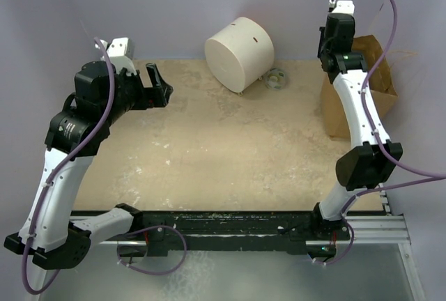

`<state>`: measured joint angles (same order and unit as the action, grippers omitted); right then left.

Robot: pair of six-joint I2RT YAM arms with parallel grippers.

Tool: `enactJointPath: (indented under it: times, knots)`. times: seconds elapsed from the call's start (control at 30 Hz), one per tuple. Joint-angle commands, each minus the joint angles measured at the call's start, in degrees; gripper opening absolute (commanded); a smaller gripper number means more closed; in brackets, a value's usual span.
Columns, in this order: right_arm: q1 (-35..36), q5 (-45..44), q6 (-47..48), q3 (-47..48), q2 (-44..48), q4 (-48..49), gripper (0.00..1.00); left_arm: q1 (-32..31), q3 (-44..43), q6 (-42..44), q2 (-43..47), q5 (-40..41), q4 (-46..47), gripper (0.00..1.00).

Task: Take the snacks out of the paper bag
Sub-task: Move the paper bag to the center of the board.

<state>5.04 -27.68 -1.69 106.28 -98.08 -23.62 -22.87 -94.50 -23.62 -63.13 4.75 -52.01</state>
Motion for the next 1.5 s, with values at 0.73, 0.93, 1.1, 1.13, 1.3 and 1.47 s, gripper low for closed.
enactJointPath:
  times: [0.73, 0.93, 1.1, 1.13, 1.3, 1.47]
  knots:
    - [18.1, 19.2, -13.2, 3.3, 14.3, -20.1, 0.0, 0.5, -2.5, -2.9, 5.7, -2.0, -2.9, 0.99]
    - [29.3, 18.7, -18.5, 3.7, 12.6, -20.8, 0.0, 0.4, -2.7, -5.1, 6.7, -3.0, -4.4, 0.99]
    - [38.6, 17.3, -23.4, 4.7, 9.7, -18.3, 0.0, 0.4, -3.0, -6.8, 7.8, -3.2, -6.8, 0.99]
    - [40.4, 17.2, -24.1, 5.3, 8.7, -17.5, 0.0, 0.4, -3.1, -7.1, 8.0, -3.1, -7.3, 0.99]
    - [47.8, 16.7, -25.1, 11.8, 2.0, -15.7, 0.0, 0.4, -3.1, -8.8, 9.3, -2.4, -8.9, 0.99]
    - [50.4, 20.1, -25.9, 15.8, -2.8, -13.0, 0.0, 0.4, -2.5, -10.8, 11.1, -1.3, -10.8, 0.99]
